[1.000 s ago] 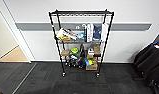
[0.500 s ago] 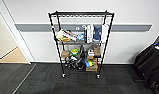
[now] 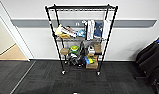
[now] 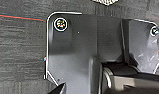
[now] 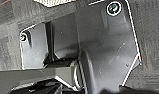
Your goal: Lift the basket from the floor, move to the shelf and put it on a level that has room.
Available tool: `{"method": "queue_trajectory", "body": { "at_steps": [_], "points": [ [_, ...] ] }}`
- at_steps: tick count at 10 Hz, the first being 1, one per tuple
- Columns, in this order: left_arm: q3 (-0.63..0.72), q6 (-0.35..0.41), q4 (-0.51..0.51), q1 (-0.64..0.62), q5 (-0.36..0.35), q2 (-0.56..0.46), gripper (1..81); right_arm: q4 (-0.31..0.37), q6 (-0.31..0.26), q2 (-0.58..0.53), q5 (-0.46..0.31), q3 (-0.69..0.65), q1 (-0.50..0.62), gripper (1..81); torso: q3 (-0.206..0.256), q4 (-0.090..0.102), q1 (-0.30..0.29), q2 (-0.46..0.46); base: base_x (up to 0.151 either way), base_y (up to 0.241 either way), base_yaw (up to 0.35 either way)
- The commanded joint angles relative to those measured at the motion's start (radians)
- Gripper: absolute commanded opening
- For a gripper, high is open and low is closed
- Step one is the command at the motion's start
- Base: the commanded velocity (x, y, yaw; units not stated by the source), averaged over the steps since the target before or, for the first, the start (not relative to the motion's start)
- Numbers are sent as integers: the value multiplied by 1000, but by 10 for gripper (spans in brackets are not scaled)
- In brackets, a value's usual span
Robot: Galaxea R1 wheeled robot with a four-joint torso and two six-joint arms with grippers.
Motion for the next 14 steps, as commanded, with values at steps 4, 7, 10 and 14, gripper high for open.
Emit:
{"method": "queue_trajectory", "body": {
  "at_steps": [4, 7, 10, 14],
  "points": [
    [30, 0, -104, -134, 151, -55, 811, 65, 2, -81, -118, 71, 142, 811, -2, 0, 126, -198, 0, 0, 0],
    [49, 2, -107, -155, 153, -77, 811, 79, 2, -103, -156, 72, 176, 811, -2, 0, 191, -301, 0, 0, 0],
    [99, 2, -109, -192, 159, -109, 811, 80, 2, -110, -162, 74, 193, 811, -106, 0, 244, -387, 0, 0, 0],
    [104, 2, -109, -229, 193, -111, 811, 94, 2, -117, -184, 69, 240, 811, -222, 0, 324, -511, 0, 0, 0]
  ]
}}
